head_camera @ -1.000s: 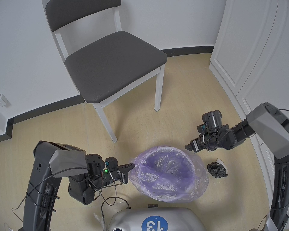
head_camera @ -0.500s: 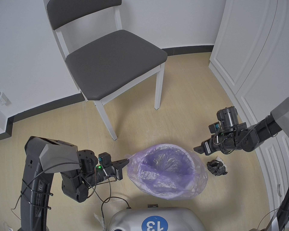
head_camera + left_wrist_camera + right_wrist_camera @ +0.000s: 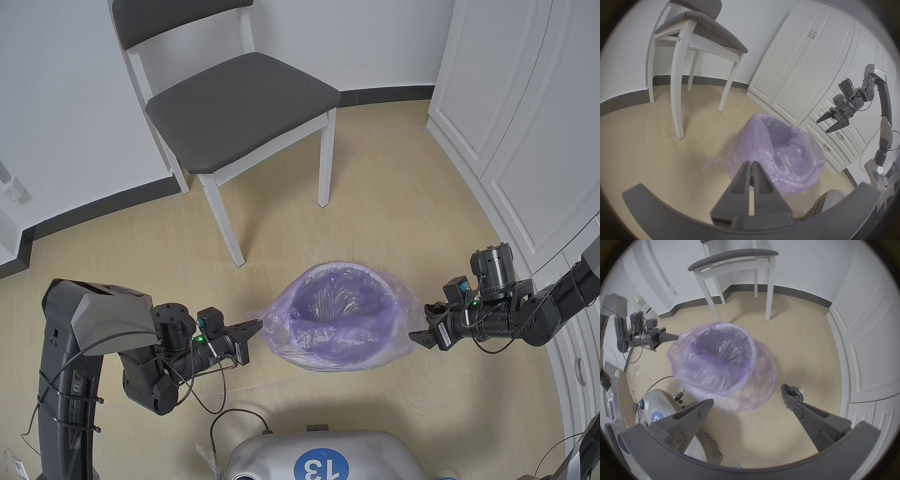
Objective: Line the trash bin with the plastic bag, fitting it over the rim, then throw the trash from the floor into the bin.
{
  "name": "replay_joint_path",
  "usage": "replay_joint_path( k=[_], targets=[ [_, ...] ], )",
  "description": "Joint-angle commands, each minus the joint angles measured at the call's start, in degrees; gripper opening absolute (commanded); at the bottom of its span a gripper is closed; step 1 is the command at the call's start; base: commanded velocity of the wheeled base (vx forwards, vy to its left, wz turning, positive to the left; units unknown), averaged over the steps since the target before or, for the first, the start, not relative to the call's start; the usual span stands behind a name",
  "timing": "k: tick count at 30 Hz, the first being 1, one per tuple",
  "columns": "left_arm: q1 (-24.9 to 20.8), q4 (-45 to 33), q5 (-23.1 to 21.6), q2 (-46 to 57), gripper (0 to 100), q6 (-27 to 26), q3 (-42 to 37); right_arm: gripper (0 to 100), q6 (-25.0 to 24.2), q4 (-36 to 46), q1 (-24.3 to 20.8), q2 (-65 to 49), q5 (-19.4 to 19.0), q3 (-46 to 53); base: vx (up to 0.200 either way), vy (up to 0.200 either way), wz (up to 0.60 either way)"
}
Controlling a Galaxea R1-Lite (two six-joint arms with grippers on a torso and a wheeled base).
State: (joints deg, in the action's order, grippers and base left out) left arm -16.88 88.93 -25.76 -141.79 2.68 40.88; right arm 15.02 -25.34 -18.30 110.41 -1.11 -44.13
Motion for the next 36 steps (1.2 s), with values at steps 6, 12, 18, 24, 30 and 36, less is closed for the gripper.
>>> replay_joint_path(
  k=[6,12,18,24,30,36],
  targets=[
    [1.06,1.07,0.27,-2.18,0,-0.13,2.28,100,2.38,-4.36,-0.33,4.81,-2.76,3.61,0.000,0.000,0.00],
    [1.24,1.07,0.27,-1.56,0,-0.22,1.93,100,3.17,-8.41,-2.27,8.51,-3.99,2.82,0.000,0.000,0.00],
    [1.24,1.07,0.27,-1.65,0,-0.13,2.10,100,7.48,-8.67,-1.57,11.93,-7.15,0.01,0.000,0.000,0.00],
    [1.24,1.07,0.27,-1.91,0,-0.13,2.19,0,8.98,-8.41,0.19,15.10,-9.17,-3.33,0.000,0.000,0.00],
    [1.24,1.07,0.27,-2.09,0,-0.13,2.28,0,9.50,-8.67,0.28,15.10,-10.40,-2.98,0.000,0.000,0.00],
    [1.24,1.07,0.27,-1.47,0,-0.22,1.31,0,9.50,-8.67,0.02,12.90,-10.58,-1.05,0.000,0.000,0.00]
  ],
)
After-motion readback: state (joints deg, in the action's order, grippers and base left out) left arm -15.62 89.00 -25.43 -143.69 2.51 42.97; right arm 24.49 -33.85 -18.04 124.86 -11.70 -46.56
